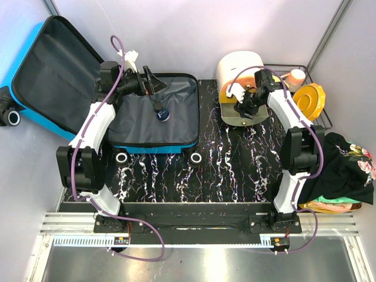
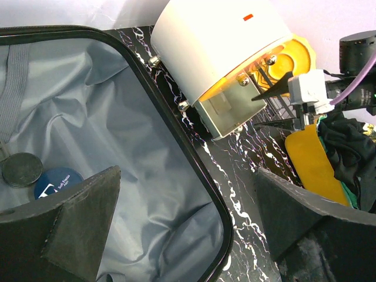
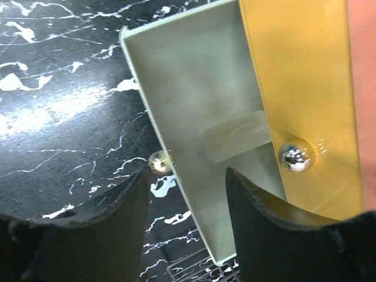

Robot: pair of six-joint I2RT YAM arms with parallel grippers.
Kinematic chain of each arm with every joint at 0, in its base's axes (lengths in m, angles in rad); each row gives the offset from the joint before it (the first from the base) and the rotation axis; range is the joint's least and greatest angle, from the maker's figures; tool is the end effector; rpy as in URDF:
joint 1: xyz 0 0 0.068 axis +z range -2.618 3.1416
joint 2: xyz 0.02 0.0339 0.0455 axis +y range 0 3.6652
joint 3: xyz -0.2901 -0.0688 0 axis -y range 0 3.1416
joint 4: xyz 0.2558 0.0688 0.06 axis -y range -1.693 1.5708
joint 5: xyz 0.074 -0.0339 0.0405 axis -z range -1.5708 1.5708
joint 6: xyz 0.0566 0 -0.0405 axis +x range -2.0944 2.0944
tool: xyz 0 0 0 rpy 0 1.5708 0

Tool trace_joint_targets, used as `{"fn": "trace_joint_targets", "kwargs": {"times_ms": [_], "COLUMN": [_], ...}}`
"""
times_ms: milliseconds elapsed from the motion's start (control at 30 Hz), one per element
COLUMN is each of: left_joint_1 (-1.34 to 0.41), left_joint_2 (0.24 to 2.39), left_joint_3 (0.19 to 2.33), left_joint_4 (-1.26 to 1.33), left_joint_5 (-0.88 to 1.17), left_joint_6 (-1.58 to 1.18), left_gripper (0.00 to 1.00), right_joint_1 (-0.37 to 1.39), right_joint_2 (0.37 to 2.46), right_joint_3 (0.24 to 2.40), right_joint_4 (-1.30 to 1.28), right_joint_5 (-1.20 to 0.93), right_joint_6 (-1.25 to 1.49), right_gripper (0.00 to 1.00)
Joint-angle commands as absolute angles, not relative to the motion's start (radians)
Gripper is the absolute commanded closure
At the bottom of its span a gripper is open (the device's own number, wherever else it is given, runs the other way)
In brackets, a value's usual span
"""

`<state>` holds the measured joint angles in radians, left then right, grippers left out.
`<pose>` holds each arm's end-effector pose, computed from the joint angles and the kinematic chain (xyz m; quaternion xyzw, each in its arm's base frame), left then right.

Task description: Open, take out, and arrange the luggage

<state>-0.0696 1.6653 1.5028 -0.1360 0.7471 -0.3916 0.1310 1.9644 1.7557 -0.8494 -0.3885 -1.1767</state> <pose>0.4162 -0.0676 0.3862 0.0939 0.7740 -0.4122 0.4714 0.4492 0.0808 0.2770 -0.6162 0.7236 0.0375 0.3088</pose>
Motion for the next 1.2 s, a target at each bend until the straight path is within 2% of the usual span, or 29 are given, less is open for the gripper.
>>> {"fn": "trace_joint_targets", "kwargs": {"times_ms": [0, 100, 167, 367, 533, 700, 833, 1000, 1167], "left_joint_1": [-0.066, -0.066, -0.066, -0.052, -0.040, -0.037, -0.035, -0.035, -0.035], "left_joint_2": [1.651, 1.658, 1.661, 1.666, 1.683, 1.693, 1.709, 1.726, 1.741], "left_joint_3": [1.540, 1.552, 1.554, 1.542, 1.546, 1.554, 1.566, 1.580, 1.601], "left_joint_4": [-0.121, -0.123, -0.126, -0.123, -0.115, -0.117, -0.121, -0.129, -0.141], "left_joint_5": [0.739, 0.739, 0.738, 0.741, 0.742, 0.732, 0.730, 0.727, 0.723], "left_joint_6": [-0.377, -0.376, -0.376, -0.406, -0.425, -0.425, -0.426, -0.420, -0.407], "left_gripper": [0.01, 0.01, 0.01, 0.01, 0.01, 0.01, 0.01, 0.01, 0.01], "right_joint_1": [0.135, 0.137, 0.140, 0.144, 0.146, 0.161, 0.166, 0.166, 0.167], "right_joint_2": [1.833, 1.809, 1.806, 1.833, 1.871, 1.862, 1.901, 1.945, 1.999], "right_joint_3": [1.695, 1.632, 1.583, 1.511, 1.447, 1.306, 1.282, 1.246, 1.264], "right_joint_4": [-0.824, -0.827, -0.827, -0.747, -0.540, -0.152, 0.090, 0.288, 0.409], "right_joint_5": [-0.474, -0.525, -0.532, -0.500, -0.395, -0.318, -0.253, -0.253, -0.235], "right_joint_6": [-1.140, -1.092, -1.066, -1.016, -0.933, -0.920, -0.884, -0.865, -0.844], "right_gripper": [0.45, 0.54, 0.55, 0.69, 0.68, 0.67, 0.69, 0.71, 0.65]}}
